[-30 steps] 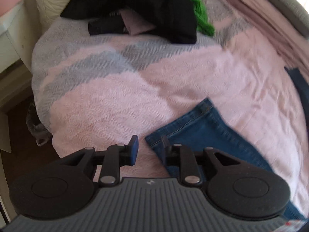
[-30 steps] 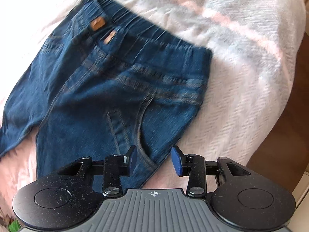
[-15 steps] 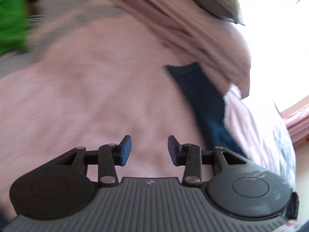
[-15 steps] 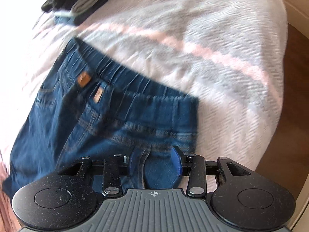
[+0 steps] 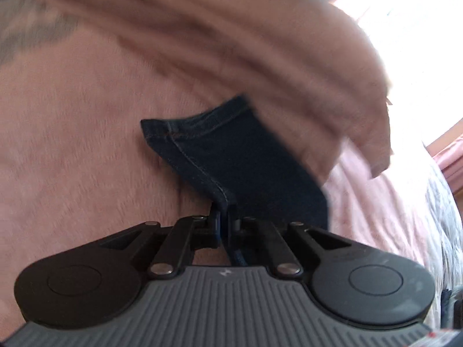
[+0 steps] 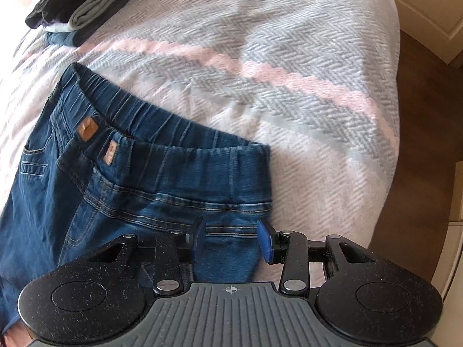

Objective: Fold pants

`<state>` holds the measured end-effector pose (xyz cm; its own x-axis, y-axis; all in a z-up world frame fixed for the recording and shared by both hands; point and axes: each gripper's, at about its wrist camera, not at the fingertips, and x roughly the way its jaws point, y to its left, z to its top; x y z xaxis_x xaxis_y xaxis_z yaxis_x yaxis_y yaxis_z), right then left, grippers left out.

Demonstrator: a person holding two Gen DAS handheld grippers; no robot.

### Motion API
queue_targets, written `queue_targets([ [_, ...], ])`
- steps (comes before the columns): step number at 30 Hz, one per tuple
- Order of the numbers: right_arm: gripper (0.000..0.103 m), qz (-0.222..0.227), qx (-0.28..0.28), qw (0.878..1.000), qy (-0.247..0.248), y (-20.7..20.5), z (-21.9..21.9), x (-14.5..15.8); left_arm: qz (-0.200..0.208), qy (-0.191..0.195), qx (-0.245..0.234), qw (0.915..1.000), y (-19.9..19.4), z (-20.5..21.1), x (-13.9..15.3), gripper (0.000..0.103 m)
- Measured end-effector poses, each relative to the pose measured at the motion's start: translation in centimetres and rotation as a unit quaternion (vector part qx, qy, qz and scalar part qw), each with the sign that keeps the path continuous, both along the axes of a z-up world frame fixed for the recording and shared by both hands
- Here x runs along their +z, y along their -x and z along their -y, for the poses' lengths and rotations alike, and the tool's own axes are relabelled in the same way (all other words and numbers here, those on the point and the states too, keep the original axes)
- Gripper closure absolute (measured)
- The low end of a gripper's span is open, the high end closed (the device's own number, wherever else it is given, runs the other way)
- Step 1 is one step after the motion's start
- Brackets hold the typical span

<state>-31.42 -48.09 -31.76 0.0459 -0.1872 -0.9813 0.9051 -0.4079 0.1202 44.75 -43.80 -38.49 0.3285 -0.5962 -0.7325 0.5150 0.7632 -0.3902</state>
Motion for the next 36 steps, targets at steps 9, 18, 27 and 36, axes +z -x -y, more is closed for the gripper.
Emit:
queue_targets([
  [9, 0.067, 0.022, 0.049, 0.998, 0.02, -2.8, 0.9, 0.0, 0.104, -0.156, -0.012, 0.9821, 2.4, -6.8, -3.4, 0.081],
  [18, 0.067, 0.07, 0.146, 0.977, 0.136, -2.0, 1.9, 3.4, 0.019, -0.13, 0.056, 0.9898, 6.2, -14.1, 1.5, 0.074],
  [27, 0.067, 0.216, 0.311, 0.912, 0.157, -3.5, 13.5, 2.0, -0.008, -0.075, -0.024, 0.9968, 23.4, -13.6, 8.9, 0.066],
  [36, 0.067, 0.289, 0.4, 0.864, 0.099, -4.3, 25.0, -3.9, -0.042, -0.078, 0.067, 0.9938, 39.1, -14.6, 11.0, 0.057],
])
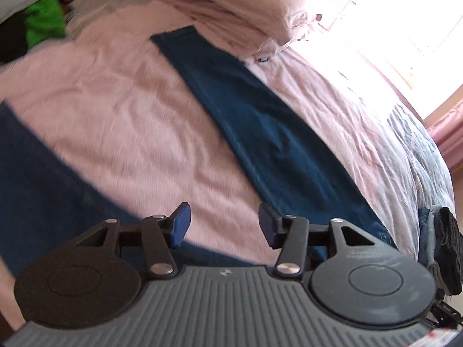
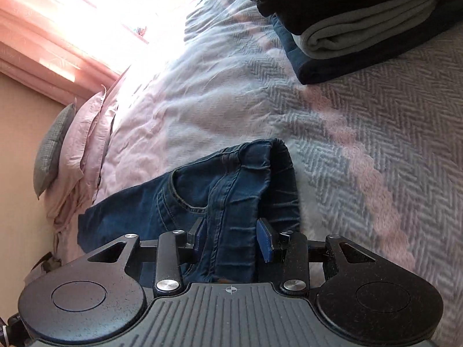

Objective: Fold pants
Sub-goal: 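Grasp the jeans waistband with the right tool and lift it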

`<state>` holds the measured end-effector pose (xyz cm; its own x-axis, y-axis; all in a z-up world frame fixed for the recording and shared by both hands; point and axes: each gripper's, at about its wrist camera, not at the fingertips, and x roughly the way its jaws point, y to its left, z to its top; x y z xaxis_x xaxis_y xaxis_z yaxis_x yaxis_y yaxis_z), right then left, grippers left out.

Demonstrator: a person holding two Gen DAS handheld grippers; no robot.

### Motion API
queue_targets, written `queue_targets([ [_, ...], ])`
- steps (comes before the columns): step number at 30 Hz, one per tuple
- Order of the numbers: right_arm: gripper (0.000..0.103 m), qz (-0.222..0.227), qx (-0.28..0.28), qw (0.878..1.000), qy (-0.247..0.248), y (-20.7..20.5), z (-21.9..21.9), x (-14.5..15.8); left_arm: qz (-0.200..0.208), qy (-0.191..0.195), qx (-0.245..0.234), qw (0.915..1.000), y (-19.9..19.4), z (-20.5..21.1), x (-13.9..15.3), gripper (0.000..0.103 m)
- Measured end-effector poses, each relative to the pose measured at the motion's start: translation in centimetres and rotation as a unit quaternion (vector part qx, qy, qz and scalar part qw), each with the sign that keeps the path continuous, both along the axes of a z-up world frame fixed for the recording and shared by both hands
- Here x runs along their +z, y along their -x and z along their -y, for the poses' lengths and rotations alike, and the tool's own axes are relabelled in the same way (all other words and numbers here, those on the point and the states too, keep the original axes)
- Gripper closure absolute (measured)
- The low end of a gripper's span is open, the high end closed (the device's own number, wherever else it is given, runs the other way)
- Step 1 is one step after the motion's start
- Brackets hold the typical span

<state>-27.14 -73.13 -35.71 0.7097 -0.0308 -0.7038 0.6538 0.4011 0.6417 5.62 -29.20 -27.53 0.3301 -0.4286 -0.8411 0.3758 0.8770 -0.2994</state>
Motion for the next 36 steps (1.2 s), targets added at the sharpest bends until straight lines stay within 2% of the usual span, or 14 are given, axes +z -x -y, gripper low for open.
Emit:
queue_targets([
  [4, 0.067, 0.01, 0.003, 1.0, -0.027, -0.8, 2.9, -2.7, -0.01, -0.004, 0.032, 0.9994, 3.5, -0.5, 0.4, 0.057],
  [8, 0.071, 0.061, -0.023, 0.994, -0.087, -0.4, 4.4, -5.2, -0.007, -0.017, 0.053, 0.9984, 5.4, -0.8, 1.0, 0.057],
  [9, 0.078, 0.076, -0.024, 0.993, -0.093, -0.4, 4.6, -5.3, -0.006, -0.021, 0.057, 0.9981, 5.7, -0.9, 1.2, 0.057],
  [10, 0.103, 0.087, -0.023, 0.991, -0.096, -0.5, 4.7, -5.3, -0.005, -0.022, 0.06, 0.9979, 5.9, -1.0, 1.3, 0.057],
  [15, 0.103, 0.145, -0.019, 0.989, 0.008, 0.1, 4.3, -0.6, 0.01, -0.032, 0.069, 0.9971, 6.5, -1.6, 2.3, 0.057],
  [17, 0.103, 0.093, -0.044, 0.995, 0.006, 0.1, 4.8, -2.1, 0.013, -0.034, 0.07, 0.9969, 6.6, -1.7, 2.5, 0.057],
  [19, 0.103, 0.027, -0.054, 0.997, -0.048, -0.2, 5.9, -5.4, 0.008, -0.036, 0.068, 0.997, 6.7, -1.8, 2.4, 0.057],
  [21, 0.094, 0.03, -0.06, 0.996, -0.064, 0.2, 6.1, -5.4, 0.007, -0.042, 0.064, 0.9971, 6.9, -1.8, 2.3, 0.057],
  [23, 0.066, 0.048, -0.037, 0.996, -0.061, 1.1, 5.4, -3.4, 0.007, -0.038, 0.062, 0.9973, 7.2, -2.0, 2.4, 0.057],
  [25, 0.057, 0.072, 0.002, 0.995, -0.074, 2.7, 3.9, -2.1, 0.001, -0.037, 0.066, 0.9972, 7.3, -2.2, 2.4, 0.056],
  [30, 0.057, 0.056, 0.084, 0.983, -0.156, 6.0, -2.4, -3.2, -0.004, -0.024, 0.074, 0.997, 7.8, -2.7, 2.7, 0.057],
  [34, 0.058, 0.039, 0.108, 0.984, -0.135, 6.1, -5.2, -4.3, -0.004, -0.023, 0.074, 0.997, 8.6, -3.1, 2.9, 0.056],
  [35, 0.062, 0.039, 0.105, 0.985, -0.133, 5.7, -5.2, -4.5, -0.004, -0.024, 0.074, 0.997, 8.9, -3.3, 3.0, 0.056],
  [36, 0.077, 0.045, 0.107, 0.984, -0.132, 5.4, -5.3, -4.3, -0.003, -0.024, 0.074, 0.997, 9.1, -3.4, 3.1, 0.056],
])
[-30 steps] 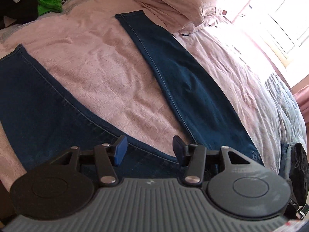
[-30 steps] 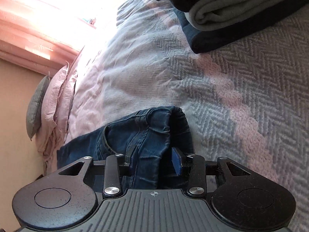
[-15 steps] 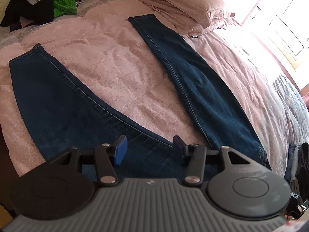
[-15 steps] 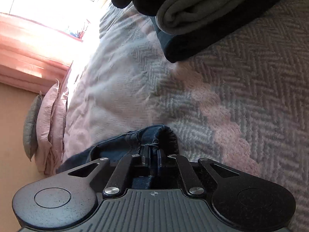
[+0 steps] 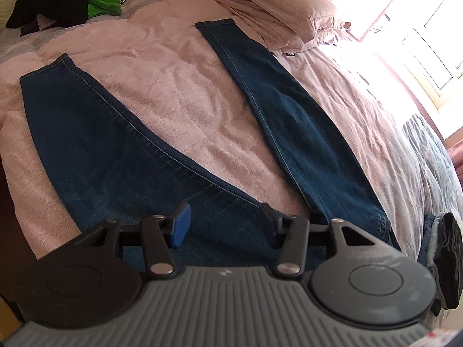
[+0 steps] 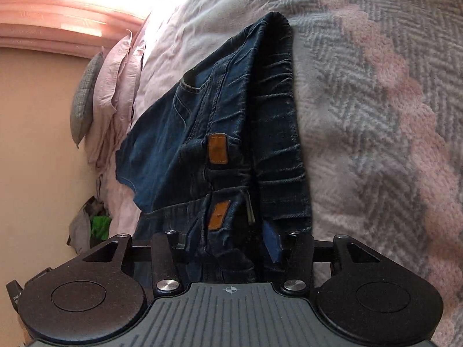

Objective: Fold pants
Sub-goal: 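Grasp the jeans waistband with the right tool and lift it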

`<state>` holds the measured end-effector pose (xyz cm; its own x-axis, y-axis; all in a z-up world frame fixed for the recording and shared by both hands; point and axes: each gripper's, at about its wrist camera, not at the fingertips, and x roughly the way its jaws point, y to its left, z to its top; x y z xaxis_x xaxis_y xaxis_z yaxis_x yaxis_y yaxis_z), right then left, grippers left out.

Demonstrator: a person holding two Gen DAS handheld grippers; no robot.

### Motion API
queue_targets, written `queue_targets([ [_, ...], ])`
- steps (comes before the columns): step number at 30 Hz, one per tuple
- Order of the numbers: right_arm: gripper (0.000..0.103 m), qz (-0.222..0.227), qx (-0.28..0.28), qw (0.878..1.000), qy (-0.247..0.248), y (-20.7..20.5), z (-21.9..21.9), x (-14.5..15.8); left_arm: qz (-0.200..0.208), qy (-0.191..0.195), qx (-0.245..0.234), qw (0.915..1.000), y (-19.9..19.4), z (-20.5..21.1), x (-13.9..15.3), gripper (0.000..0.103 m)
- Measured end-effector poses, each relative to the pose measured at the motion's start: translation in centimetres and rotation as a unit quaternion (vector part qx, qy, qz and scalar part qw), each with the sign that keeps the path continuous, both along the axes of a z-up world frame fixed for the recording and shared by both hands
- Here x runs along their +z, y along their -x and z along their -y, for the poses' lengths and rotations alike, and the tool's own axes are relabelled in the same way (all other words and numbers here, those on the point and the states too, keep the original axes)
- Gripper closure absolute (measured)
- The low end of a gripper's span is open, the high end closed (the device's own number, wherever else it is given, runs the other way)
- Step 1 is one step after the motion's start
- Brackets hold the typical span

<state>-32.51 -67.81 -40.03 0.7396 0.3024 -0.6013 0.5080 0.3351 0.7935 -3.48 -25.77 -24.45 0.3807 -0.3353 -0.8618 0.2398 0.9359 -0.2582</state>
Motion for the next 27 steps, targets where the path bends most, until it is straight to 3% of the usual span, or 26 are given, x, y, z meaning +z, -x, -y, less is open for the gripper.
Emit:
queue_targets([
  [1, 0.103, 0.015, 0.016, 1.0, -0.001, -0.6, -0.1, 0.4, 0.001, -0.001, -0.001, 1.0, 0.2, -0.2, 0.1, 0.056],
  [5, 0.103, 0.003, 0.058, 0.996, 0.069, -1.7, -0.9, 4.2, 0.008, -0.008, -0.001, 0.9999, 1.3, -1.2, 0.5, 0.056],
  [7, 0.103, -0.037, 0.058, 0.991, 0.111, -1.0, -1.0, 4.3, 0.012, -0.01, 0.003, 0.9999, 1.9, -1.9, 0.7, 0.056],
  [9, 0.103, -0.109, 0.073, 0.981, 0.141, -1.5, -2.0, 2.6, 0.009, -0.016, 0.012, 0.9998, 2.4, -2.8, 0.6, 0.056],
  [12, 0.103, -0.152, 0.084, 0.969, 0.177, -2.8, -3.2, 3.7, 0.01, -0.021, 0.021, 0.9995, 3.3, -4.4, 1.0, 0.056],
  [13, 0.1, -0.169, 0.08, 0.962, 0.197, -3.1, -3.6, 4.6, 0.011, -0.021, 0.024, 0.9994, 3.6, -5.0, 1.2, 0.056],
  [15, 0.086, -0.186, 0.079, 0.937, 0.286, -3.3, -5.6, 7.3, 0.01, -0.026, 0.031, 0.9991, 4.0, -6.3, 1.7, 0.056],
  [17, 0.059, -0.143, 0.116, 0.918, 0.351, -3.6, -8.4, 9.3, 0.011, -0.023, 0.037, 0.999, 4.3, -7.4, 2.1, 0.056],
  [19, 0.057, -0.112, 0.184, 0.902, 0.374, -4.1, -11.5, 9.9, 0.009, -0.026, 0.037, 0.9989, 4.5, -8.2, 2.4, 0.056],
  [21, 0.057, -0.107, 0.246, 0.88, 0.392, -4.5, -14.7, 9.2, 0.008, -0.033, 0.03, 0.999, 4.7, -8.6, 2.6, 0.056],
  [25, 0.057, -0.205, 0.32, 0.84, 0.388, -3.3, -20.0, 5.5, 0.002, -0.052, 0.006, 0.9986, 4.9, -9.7, 3.0, 0.056],
  [26, 0.056, -0.221, 0.318, 0.833, 0.395, -2.3, -20.6, 5.4, 0.001, -0.058, -0.003, 0.9983, 5.0, -10.1, 3.1, 0.055],
  [27, 0.056, -0.22, 0.307, 0.837, 0.395, -1.2, -21.1, 5.8, 0.002, -0.066, -0.013, 0.9978, 5.1, -10.5, 3.2, 0.054],
])
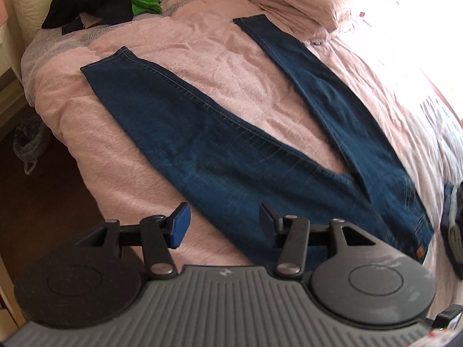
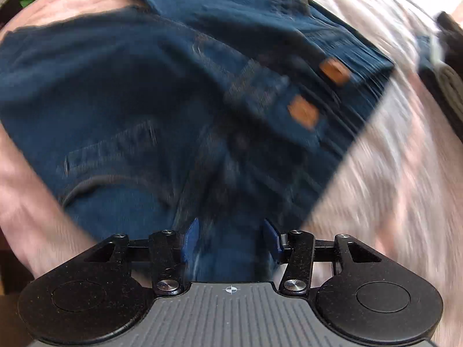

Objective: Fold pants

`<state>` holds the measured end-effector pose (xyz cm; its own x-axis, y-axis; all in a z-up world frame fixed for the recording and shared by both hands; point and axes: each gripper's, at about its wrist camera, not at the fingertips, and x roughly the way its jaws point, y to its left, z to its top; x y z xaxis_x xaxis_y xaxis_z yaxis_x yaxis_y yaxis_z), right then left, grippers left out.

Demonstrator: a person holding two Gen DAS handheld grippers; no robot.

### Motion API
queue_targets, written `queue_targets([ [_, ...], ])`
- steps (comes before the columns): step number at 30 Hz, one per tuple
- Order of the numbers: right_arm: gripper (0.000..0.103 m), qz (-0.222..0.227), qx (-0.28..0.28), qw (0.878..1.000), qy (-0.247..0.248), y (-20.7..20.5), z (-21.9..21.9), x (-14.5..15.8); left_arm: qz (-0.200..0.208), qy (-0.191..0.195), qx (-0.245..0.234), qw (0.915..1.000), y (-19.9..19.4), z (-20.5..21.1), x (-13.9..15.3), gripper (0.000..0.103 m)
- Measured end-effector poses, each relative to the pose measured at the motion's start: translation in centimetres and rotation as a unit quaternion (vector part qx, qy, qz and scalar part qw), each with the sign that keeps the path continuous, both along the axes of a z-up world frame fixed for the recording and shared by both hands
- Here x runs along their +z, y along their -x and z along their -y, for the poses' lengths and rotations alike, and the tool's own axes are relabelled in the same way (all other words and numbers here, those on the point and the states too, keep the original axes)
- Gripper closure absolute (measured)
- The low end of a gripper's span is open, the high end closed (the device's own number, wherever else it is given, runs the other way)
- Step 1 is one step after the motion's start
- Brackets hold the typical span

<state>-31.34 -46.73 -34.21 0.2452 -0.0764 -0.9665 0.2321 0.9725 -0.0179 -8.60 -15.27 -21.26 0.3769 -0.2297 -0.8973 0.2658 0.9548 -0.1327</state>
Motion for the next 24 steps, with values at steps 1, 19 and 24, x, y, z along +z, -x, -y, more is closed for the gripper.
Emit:
queue_targets([
  [1, 0.056, 0.001, -0.015, 1.0, -0.004, 0.9, -0.2, 0.5, 0.0, -0.009, -0.011, 0.9999, 0.2, -0.4, 0.0, 0.051],
  [19, 0.051, 0.15, -0.225, 0.962, -0.041, 6.4, -13.3, 19.8, 0.058, 0.0, -0.185, 0.981, 2.9, -12.0, 7.7, 0.028],
  [24, 0.048, 0.143, -0.221, 0.964, -0.035, 7.4, -17.7, 23.2, 0.067, 0.0, -0.212, 0.9751, 4.3, -14.4, 9.8, 0.027],
])
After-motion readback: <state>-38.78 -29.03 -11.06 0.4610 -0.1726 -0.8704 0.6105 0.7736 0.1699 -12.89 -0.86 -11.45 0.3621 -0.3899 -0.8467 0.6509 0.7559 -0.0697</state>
